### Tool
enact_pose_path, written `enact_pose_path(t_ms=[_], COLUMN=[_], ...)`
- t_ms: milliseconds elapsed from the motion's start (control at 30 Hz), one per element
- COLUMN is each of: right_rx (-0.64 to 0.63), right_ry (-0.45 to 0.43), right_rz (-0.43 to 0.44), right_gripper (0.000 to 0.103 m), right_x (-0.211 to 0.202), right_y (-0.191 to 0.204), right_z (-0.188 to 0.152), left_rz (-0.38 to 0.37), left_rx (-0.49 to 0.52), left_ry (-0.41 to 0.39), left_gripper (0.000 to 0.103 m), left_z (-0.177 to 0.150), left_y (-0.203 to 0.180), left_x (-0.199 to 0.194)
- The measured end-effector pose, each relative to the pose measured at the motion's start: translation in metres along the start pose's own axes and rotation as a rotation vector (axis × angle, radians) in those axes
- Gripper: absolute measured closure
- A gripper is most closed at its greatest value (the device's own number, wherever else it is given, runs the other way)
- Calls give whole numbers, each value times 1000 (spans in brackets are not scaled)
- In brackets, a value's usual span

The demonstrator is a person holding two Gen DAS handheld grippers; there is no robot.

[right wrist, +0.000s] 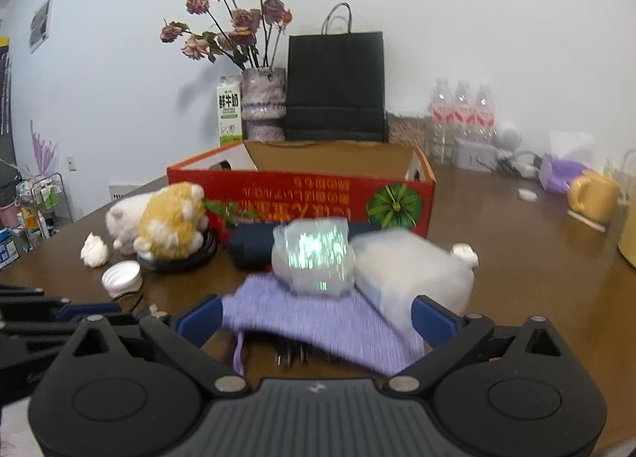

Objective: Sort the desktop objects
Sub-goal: 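Grasp the black USB cable with the left gripper while the right gripper grasps the iridescent plastic bag, then carry the cable and the bag with both grippers into the cardboard box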

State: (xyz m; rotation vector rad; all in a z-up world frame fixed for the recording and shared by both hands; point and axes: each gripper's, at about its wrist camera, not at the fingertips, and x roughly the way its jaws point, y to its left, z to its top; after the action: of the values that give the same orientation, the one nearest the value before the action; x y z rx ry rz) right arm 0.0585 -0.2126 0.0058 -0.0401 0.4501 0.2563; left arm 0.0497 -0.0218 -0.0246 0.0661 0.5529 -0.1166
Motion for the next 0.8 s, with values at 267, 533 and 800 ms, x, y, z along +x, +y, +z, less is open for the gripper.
enact_pose_path(t_ms=[267, 533, 800], right_rx=[-38, -11, 19], right_ry=[26, 0, -71], right_rz=[27, 53, 55], right_gripper=[42, 67, 68], right_x=[42, 36, 11], right_y=[4, 0, -7], right_z=[19, 19, 26], left_rz=[-15, -33, -52], left_rx=[-1, -12, 8], left_ry=[-12, -32, -87], left_gripper=[90, 90, 90], left_z=[6, 10, 15], left_y=[0, 2, -2], left_x=[9, 5, -16])
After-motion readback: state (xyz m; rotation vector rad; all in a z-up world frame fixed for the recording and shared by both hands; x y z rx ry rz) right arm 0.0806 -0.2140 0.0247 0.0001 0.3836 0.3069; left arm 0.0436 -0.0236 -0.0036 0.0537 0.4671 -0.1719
